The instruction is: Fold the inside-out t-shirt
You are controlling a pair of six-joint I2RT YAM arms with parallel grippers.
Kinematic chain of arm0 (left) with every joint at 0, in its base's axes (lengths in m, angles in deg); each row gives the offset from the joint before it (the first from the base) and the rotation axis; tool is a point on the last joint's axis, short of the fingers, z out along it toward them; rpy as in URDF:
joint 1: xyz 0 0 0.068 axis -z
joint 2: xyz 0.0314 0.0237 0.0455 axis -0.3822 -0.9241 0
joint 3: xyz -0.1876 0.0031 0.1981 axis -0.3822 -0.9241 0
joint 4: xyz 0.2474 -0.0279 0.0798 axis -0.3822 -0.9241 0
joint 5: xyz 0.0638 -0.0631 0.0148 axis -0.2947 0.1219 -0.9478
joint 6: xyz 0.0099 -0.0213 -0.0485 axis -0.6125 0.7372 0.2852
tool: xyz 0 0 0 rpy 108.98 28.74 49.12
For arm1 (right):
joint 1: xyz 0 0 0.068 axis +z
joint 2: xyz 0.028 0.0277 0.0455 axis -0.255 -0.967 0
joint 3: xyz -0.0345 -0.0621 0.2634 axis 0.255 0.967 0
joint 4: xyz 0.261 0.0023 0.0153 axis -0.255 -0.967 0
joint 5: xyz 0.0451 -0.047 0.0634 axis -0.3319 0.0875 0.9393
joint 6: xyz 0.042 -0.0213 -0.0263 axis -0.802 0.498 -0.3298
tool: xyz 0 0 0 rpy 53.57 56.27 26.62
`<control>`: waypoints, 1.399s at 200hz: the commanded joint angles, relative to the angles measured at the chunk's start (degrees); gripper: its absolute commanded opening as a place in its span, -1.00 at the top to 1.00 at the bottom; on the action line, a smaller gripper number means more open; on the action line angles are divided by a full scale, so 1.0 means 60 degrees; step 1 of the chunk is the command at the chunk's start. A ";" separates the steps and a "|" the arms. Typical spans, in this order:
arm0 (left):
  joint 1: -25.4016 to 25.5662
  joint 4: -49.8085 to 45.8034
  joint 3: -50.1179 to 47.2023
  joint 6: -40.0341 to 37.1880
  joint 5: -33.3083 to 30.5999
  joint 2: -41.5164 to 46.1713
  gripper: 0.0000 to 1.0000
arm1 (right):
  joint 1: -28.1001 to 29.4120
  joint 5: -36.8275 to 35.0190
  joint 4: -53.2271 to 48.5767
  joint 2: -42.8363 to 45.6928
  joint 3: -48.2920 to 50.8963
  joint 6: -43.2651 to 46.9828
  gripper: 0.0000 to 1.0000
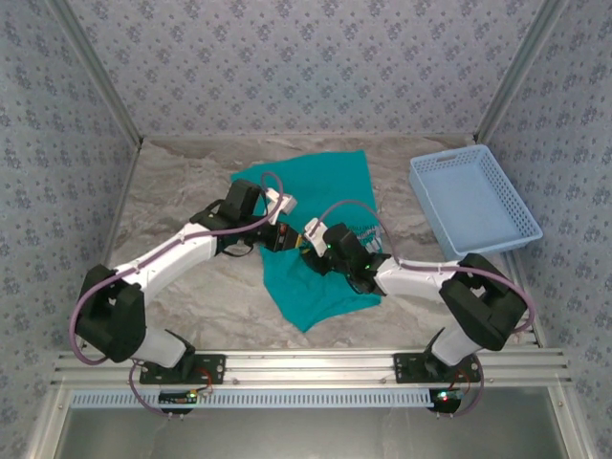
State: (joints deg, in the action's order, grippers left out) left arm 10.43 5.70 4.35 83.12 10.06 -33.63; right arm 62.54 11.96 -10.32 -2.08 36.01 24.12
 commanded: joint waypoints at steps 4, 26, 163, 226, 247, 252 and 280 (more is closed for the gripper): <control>0.0058 0.0138 -0.0078 0.0030 0.0884 -0.0017 1.00 | 0.0041 -0.0311 0.1153 -0.0144 0.0080 -0.0413 0.49; -0.0076 0.0243 -0.0213 0.0059 0.0994 0.0082 1.00 | 0.0015 0.0285 0.1228 0.0039 0.0346 -0.0148 0.74; -0.0697 0.0991 -0.0709 -0.0432 0.1046 -0.1537 1.00 | -0.1206 0.4915 -0.5063 0.4159 0.0228 0.1970 1.00; -0.0819 0.1820 -0.1241 -0.0977 0.0594 -0.2526 0.83 | -0.2270 0.4266 -0.4047 0.2343 0.0075 0.0783 0.96; -0.0834 0.1974 -0.1281 -0.1349 0.0587 -0.2408 0.84 | -0.2330 0.4243 -0.3955 0.1785 -0.0206 0.0740 0.93; -0.0852 0.2004 -0.1273 -0.1459 0.0564 -0.2371 0.86 | -0.2358 0.4222 -0.3965 0.1644 -0.0284 0.0700 0.93; -0.1221 0.2341 -0.1198 -0.1366 0.1285 -0.2335 1.00 | -0.2545 0.3465 -0.3782 0.1072 -0.0535 0.0348 0.87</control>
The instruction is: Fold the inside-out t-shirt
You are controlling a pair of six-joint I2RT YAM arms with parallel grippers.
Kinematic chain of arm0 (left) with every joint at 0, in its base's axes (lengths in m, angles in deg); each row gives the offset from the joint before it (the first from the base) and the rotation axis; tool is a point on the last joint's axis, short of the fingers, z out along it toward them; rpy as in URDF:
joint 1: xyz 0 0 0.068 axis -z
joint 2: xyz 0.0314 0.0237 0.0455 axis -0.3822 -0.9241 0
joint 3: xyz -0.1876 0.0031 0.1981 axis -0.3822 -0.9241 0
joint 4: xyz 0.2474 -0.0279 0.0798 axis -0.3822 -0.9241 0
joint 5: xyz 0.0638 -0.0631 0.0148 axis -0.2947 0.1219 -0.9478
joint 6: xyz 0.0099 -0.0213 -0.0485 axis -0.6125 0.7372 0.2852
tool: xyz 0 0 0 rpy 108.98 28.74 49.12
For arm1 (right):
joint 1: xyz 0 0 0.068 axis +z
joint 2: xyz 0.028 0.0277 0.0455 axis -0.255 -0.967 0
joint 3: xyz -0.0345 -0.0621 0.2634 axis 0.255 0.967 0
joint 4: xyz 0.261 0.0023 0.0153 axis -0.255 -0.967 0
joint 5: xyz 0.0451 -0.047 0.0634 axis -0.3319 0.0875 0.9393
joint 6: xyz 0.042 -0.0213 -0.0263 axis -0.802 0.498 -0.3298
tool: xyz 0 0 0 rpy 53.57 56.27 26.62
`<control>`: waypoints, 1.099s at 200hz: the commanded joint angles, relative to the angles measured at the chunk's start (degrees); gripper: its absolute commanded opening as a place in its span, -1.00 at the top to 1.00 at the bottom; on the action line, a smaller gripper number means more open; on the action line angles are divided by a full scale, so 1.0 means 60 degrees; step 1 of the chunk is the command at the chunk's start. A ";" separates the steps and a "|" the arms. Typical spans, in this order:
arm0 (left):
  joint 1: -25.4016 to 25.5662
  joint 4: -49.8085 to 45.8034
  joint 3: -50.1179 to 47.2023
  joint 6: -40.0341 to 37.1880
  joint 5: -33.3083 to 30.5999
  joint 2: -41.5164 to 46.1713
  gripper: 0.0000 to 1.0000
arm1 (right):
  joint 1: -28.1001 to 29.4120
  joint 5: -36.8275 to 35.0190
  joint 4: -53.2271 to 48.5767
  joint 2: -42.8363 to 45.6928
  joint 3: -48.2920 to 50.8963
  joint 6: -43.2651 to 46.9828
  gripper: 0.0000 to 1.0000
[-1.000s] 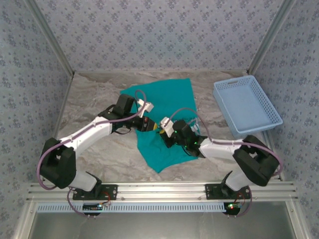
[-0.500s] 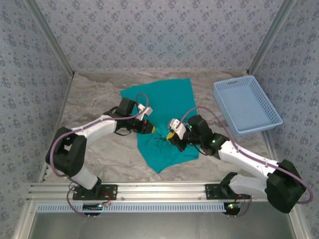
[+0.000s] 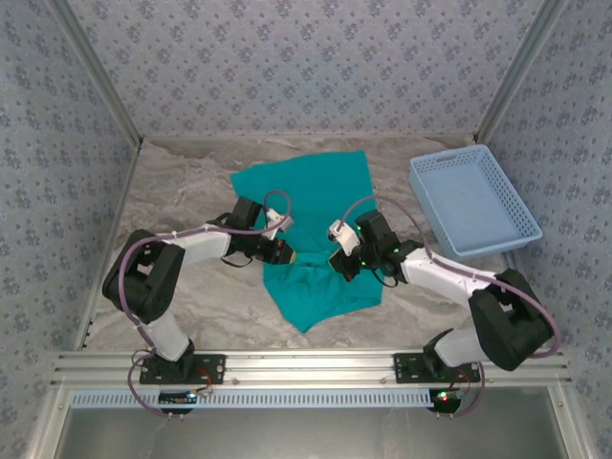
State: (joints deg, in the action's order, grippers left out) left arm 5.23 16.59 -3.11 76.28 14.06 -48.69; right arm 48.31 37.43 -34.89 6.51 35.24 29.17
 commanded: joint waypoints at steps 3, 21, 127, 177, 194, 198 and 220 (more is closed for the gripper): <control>-0.0406 0.0554 0.0087 -0.0001 0.0714 0.0183 1.00 | -0.0196 -0.0943 0.0371 -0.0426 -0.0412 -0.0531 0.86; -0.0407 -0.0536 0.0949 0.1333 0.1352 0.0449 1.00 | -0.0268 -0.1755 0.0700 -0.0745 -0.0502 -0.0774 0.60; 0.0897 -0.1204 0.1936 0.3686 0.1950 0.2145 1.00 | 0.0688 -0.1697 0.1964 0.3383 0.1792 0.2135 -0.01; 0.0911 -0.0859 0.1469 0.3936 0.1953 0.2228 1.00 | 0.1605 -0.1260 0.3943 0.3981 0.2918 0.4027 0.01; 0.0907 -0.0840 0.1406 0.3949 0.1960 0.2283 1.00 | 0.1990 -0.1629 0.4635 0.3616 0.2910 0.3985 0.03; 0.0914 -0.0843 0.1384 0.3942 0.1964 0.2284 1.00 | 0.2081 -0.1800 0.4802 0.3508 0.2899 0.3937 0.03; 0.0914 -0.0868 0.1346 0.3953 0.2007 0.2289 1.00 | 0.2457 -0.2645 0.5720 0.2920 0.2831 0.3775 0.02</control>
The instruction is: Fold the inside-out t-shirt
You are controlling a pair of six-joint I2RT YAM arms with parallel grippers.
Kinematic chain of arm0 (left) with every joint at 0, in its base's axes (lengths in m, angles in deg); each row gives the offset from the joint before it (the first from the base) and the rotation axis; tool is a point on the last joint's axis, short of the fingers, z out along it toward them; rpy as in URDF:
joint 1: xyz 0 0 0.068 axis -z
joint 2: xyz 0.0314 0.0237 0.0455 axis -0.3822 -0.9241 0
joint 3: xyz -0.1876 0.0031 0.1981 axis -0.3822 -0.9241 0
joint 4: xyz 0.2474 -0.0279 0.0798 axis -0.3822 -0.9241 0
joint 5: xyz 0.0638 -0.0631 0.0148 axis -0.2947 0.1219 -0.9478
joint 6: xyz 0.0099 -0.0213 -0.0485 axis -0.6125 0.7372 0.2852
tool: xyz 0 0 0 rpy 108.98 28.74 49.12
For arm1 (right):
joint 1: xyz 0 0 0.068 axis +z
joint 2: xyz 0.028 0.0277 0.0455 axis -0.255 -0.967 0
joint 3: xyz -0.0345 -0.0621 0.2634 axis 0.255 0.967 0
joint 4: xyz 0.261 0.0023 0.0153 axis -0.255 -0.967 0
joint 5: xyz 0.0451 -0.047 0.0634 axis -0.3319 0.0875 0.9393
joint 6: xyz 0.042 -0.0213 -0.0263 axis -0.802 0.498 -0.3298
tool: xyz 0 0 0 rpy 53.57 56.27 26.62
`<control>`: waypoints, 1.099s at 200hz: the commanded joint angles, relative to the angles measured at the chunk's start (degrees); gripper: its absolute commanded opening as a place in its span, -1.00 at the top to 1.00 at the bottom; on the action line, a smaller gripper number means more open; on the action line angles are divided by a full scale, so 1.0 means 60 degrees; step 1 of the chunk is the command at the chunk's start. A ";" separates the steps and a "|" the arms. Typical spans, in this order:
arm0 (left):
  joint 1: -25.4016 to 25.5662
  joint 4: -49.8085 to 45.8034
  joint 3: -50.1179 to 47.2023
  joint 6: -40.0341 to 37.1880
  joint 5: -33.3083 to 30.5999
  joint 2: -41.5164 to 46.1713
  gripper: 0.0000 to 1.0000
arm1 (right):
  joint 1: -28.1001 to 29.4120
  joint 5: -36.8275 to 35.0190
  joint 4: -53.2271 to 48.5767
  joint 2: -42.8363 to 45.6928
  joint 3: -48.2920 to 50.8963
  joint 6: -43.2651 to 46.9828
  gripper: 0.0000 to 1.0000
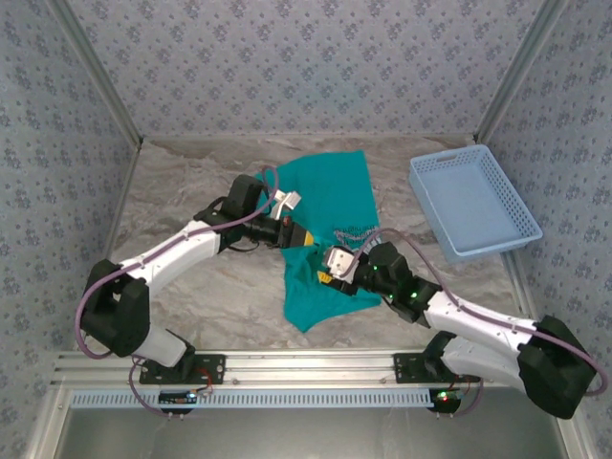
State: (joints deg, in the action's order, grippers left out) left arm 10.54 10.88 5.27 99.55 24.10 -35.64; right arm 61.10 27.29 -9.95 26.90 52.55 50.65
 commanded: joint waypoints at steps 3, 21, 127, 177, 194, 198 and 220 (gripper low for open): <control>0.0027 0.0089 -0.0067 0.0070 0.0344 0.0131 1.00 | 0.0377 -0.1249 0.1653 -0.0556 -0.0082 0.0129 0.02; 0.0023 0.0113 -0.0090 0.0070 0.0359 0.0182 1.00 | 0.0553 -0.2347 0.2153 -0.1008 -0.0114 -0.0089 0.03; 0.0036 0.0632 -0.0371 0.0354 0.0533 0.0520 1.00 | 0.0812 -0.2746 0.3315 -0.2713 -0.0621 -0.0713 0.73; -0.0545 -0.0090 -0.0463 -0.0424 0.0278 0.0737 1.00 | 0.0060 0.0154 0.1088 -0.0772 -0.0094 -0.0016 1.00; -0.0819 -0.0676 -0.0456 -0.1128 0.0153 0.0503 0.92 | -0.0453 0.1777 0.0125 0.0123 -0.0163 0.0157 1.00; -0.0892 -0.0700 -0.0491 -0.1218 0.0142 0.0434 0.91 | -0.0584 0.2126 -0.0149 0.0259 -0.0204 0.0165 1.00; -0.1151 -0.0756 -0.0623 -0.1877 -0.0386 -0.0003 0.85 | -0.1285 0.3569 -0.1510 0.0826 -0.0685 0.0131 1.00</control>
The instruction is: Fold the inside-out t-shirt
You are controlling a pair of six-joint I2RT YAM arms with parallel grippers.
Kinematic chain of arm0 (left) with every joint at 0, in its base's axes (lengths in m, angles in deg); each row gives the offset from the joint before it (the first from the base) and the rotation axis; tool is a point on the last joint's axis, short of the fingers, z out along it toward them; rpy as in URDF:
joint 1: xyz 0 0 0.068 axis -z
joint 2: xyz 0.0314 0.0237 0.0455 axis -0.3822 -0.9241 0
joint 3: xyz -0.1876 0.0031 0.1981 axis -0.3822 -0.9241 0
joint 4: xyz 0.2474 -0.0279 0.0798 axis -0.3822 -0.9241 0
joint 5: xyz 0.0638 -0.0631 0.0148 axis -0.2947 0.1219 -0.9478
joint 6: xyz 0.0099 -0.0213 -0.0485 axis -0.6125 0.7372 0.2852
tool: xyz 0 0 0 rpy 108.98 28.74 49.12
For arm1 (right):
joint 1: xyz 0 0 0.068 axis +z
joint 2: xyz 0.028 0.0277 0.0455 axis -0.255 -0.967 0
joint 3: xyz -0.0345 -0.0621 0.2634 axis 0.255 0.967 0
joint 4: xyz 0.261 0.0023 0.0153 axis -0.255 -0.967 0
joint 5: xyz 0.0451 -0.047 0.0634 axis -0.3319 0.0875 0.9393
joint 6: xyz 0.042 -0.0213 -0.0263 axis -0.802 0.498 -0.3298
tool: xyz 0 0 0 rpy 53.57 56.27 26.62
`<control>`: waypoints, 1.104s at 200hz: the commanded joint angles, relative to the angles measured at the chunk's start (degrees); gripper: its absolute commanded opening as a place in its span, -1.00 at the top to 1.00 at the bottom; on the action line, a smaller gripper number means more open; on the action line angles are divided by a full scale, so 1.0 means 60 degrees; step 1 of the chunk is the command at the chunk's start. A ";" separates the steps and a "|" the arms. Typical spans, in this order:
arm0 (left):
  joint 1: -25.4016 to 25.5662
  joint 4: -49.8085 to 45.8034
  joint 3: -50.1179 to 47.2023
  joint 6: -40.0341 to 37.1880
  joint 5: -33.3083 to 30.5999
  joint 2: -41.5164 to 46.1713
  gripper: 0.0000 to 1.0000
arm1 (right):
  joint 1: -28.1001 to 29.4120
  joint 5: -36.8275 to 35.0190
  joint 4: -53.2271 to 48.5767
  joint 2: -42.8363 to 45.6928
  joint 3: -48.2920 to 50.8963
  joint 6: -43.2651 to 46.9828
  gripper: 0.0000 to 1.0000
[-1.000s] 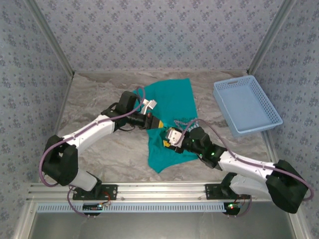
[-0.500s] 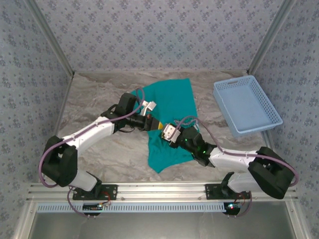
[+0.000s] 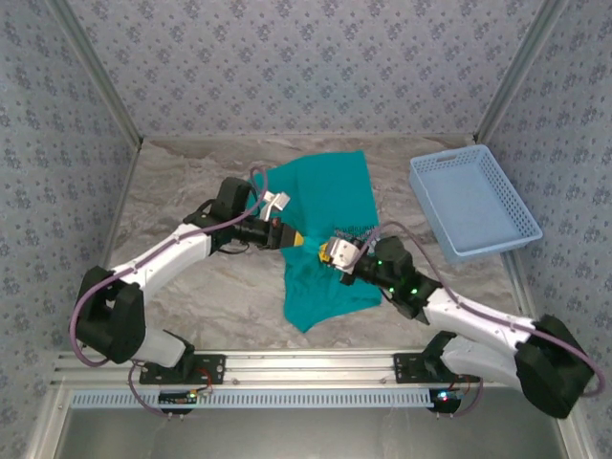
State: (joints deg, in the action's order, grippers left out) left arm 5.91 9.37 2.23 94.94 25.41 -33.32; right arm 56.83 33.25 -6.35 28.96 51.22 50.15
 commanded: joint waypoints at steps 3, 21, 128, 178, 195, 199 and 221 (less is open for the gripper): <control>-0.0380 -0.0556 -0.0091 -0.1299 -0.0712 -0.0456 0.85 | -0.0676 0.2718 -0.2308 0.0499 -0.0557 0.0209 1.00; -0.0391 -0.0757 0.0077 -0.1933 -0.1369 -0.0968 0.85 | -0.1008 0.3021 -0.3485 0.0191 -0.1310 0.0132 1.00; -0.0440 -0.1569 -0.1450 -0.1636 -0.3507 0.0017 0.18 | -0.0088 0.1665 -0.4947 -0.2353 -0.2727 -0.1446 0.46; 0.0555 -0.0315 -0.2658 0.1329 -0.3539 0.2345 0.00 | 0.1234 -0.2088 -0.3708 -0.3190 -0.2293 -0.2915 0.12; 0.1277 0.0557 -0.2878 0.2035 -0.3871 0.2232 -0.06 | 0.1179 -0.3312 -0.3170 -0.3263 -0.1985 -0.3531 0.09; 0.1379 0.0666 -0.2873 0.2117 -0.4009 0.2126 -0.07 | 0.1164 -0.3400 -0.3121 -0.3306 -0.1955 -0.3587 0.09; 0.1749 0.0971 -0.2608 0.2101 -0.4443 0.1140 -0.08 | 0.1129 -0.3658 -0.2937 -0.3706 -0.1944 -0.3706 0.20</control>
State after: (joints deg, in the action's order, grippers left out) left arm 14.91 9.99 -13.79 103.09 2.22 -21.50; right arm 63.85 19.64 -27.90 8.72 39.00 32.29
